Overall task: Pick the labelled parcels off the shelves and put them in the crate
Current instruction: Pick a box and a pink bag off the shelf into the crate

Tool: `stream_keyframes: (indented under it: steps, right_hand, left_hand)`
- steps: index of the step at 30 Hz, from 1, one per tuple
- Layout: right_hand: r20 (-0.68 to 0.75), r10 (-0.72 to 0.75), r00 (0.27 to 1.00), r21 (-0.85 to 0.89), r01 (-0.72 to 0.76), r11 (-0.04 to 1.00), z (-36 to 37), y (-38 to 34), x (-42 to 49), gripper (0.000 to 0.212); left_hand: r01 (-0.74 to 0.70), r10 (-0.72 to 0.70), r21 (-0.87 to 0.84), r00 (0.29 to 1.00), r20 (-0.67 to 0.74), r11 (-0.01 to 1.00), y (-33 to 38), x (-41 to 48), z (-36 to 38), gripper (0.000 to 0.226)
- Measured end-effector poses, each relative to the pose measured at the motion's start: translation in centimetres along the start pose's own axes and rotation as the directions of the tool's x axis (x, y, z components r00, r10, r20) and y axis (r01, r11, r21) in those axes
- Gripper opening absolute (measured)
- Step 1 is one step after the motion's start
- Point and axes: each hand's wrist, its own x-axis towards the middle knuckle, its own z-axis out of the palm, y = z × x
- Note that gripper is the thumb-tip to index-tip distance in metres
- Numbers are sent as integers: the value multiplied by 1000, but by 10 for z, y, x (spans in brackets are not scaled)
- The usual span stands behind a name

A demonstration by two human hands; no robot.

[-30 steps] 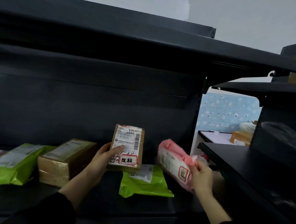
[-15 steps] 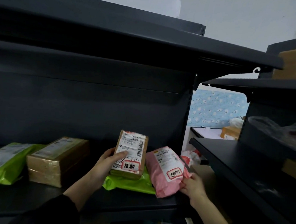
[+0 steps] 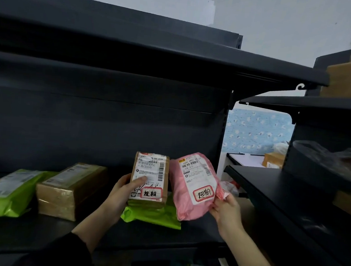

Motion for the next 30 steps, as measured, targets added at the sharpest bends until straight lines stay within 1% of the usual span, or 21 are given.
stream_keyframes:
  steps: [2,4,5,7,10,12,14,15,17,18,20,21,23,24,26,30]
  right_hand:
    - [-7,19,1000,-36,-19,999,-3,3,3,18]
    - [-48,43,998,-92,-47,995,-9,10,6,17]
    - [-78,53,996,-138,-63,988,-12,15,7,16]
    - [-137,57,989,-259,-91,962,-20,27,13,14]
    - [-146,-3,989,-454,-64,889,-32,37,18,8]
    - [-102,-83,991,-594,6,805,-37,36,19,11]
    - [-55,-115,992,-699,44,714,-36,31,18,9]
    - [-40,-119,992,-730,52,682,-36,28,19,12]
    - [-24,-139,990,-757,72,649,-36,26,25,29]
    - [-24,-167,986,-768,89,634,-35,24,28,33]
    - [-6,-214,977,-799,124,589,-30,20,31,35]
    - [17,-214,977,-824,135,551,-26,17,33,34]
    - [64,-142,988,-860,127,494,-20,15,35,38]
    - [70,-82,994,-864,102,493,-18,17,36,40]
    - [60,-18,998,-868,61,493,-16,20,38,39]
    - [55,-113,992,-880,102,463,-17,30,34,24]
  left_hand:
    - [-5,5,5,1000,-18,1000,1,-2,-1,60]
    - [-13,14,28,1000,-23,1000,2,-3,-3,69]
    - [-11,12,37,1000,-24,999,2,-2,-4,71]
    - [-4,5,40,1000,-24,999,2,-2,-5,65]
    - [4,-4,38,1000,-11,999,1,-2,-2,60]
    - [9,-9,46,1000,-4,999,0,-1,1,68]
    - [17,-17,45,1000,-2,999,-2,0,2,76]
    - [20,-20,40,1000,0,999,-3,1,2,78]
    - [21,-21,31,1000,5,999,-3,2,2,77]
    - [20,-20,31,1000,4,999,-3,2,2,77]
    - [23,-24,32,1000,5,999,-3,3,0,73]
    - [28,-28,30,1000,5,999,-3,3,0,69]
    - [35,-35,26,999,-2,999,-2,3,0,62]
    - [36,-36,25,999,-4,999,-3,3,0,60]
    - [34,-33,30,999,-13,999,-3,2,-1,58]
    - [35,-34,39,999,-38,999,-4,0,-2,57]
